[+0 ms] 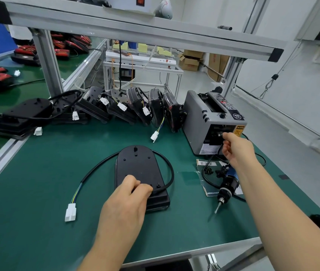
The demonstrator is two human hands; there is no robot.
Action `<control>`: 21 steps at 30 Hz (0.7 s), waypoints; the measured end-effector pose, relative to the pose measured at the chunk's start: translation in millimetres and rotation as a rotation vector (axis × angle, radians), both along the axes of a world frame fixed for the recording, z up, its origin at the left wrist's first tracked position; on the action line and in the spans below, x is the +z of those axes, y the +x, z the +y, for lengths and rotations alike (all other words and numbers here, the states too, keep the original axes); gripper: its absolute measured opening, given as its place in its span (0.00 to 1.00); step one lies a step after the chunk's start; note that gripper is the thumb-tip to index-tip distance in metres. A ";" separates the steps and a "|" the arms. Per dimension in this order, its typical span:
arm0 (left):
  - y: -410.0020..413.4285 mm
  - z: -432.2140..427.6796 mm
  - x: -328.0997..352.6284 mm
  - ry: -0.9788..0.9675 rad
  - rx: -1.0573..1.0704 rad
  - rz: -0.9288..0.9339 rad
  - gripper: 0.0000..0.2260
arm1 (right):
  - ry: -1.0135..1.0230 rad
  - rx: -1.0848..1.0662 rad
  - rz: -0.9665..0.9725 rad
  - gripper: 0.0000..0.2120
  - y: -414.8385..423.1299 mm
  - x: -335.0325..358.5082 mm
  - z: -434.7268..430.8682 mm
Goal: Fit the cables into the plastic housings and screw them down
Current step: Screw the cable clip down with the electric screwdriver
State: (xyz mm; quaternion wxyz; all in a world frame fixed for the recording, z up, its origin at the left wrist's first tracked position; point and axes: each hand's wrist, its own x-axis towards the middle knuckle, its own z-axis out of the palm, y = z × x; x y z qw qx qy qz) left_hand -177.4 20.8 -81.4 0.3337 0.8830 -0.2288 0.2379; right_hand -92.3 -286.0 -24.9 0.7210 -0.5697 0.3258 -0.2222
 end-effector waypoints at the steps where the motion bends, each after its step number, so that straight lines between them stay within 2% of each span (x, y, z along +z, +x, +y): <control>1: 0.0 0.2 0.1 0.001 -0.003 0.005 0.10 | 0.007 0.034 -0.001 0.04 -3.0 -0.4 0.8; 9: -0.6 3.5 5.5 -0.014 -0.036 0.068 0.08 | -0.127 0.446 0.016 0.03 -14.4 5.9 42.6; 13: -0.9 7.9 9.4 -0.019 -0.088 0.067 0.06 | -0.291 0.645 0.053 0.04 -9.4 10.9 82.6; 17: 2.4 14.9 14.3 -0.034 -0.131 0.070 0.04 | -0.513 0.851 0.079 0.10 -2.9 12.6 122.2; 21: 12.2 21.1 11.0 -0.185 -0.074 0.130 0.05 | -0.647 1.078 0.135 0.05 2.6 12.4 145.9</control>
